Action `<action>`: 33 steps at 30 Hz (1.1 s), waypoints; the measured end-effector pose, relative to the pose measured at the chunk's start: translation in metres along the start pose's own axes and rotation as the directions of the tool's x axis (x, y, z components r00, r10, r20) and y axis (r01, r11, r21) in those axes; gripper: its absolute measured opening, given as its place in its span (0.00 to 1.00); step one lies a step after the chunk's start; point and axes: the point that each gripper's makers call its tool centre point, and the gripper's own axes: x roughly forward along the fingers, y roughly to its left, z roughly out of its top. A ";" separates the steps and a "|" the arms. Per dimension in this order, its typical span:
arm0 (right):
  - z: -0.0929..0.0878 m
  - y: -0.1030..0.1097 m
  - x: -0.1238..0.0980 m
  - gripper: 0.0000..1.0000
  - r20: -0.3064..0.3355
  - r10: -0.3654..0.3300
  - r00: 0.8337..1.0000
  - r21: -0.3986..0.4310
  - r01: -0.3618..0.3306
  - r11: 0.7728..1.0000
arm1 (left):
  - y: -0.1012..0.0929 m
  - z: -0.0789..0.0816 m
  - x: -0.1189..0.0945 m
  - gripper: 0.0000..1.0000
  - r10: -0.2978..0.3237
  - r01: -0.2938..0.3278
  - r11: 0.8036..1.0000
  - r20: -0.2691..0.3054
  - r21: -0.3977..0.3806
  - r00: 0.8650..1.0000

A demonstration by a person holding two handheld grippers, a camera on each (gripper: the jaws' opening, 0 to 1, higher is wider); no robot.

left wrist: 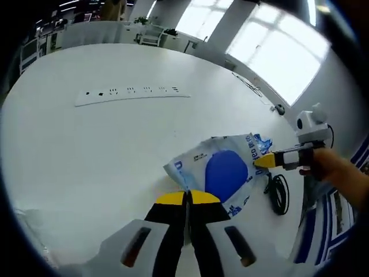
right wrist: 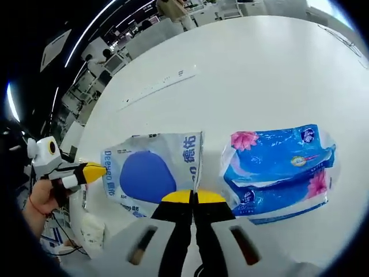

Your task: Arrange the tabletop items into an orderly group along one side of the table until the central work area is clear of visible clutter.

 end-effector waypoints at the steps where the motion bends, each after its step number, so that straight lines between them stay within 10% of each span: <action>1: 0.000 0.000 0.000 0.00 -0.001 -0.001 1.000 -0.001 0.001 1.000 | 0.000 0.000 0.000 0.00 -0.002 0.002 1.000 0.001 -0.008 1.000; 33: 0.003 0.007 -0.003 0.10 0.022 -0.012 1.000 -0.059 0.013 0.998 | 0.007 -0.005 0.004 0.00 -0.012 0.015 0.995 0.032 -0.097 0.999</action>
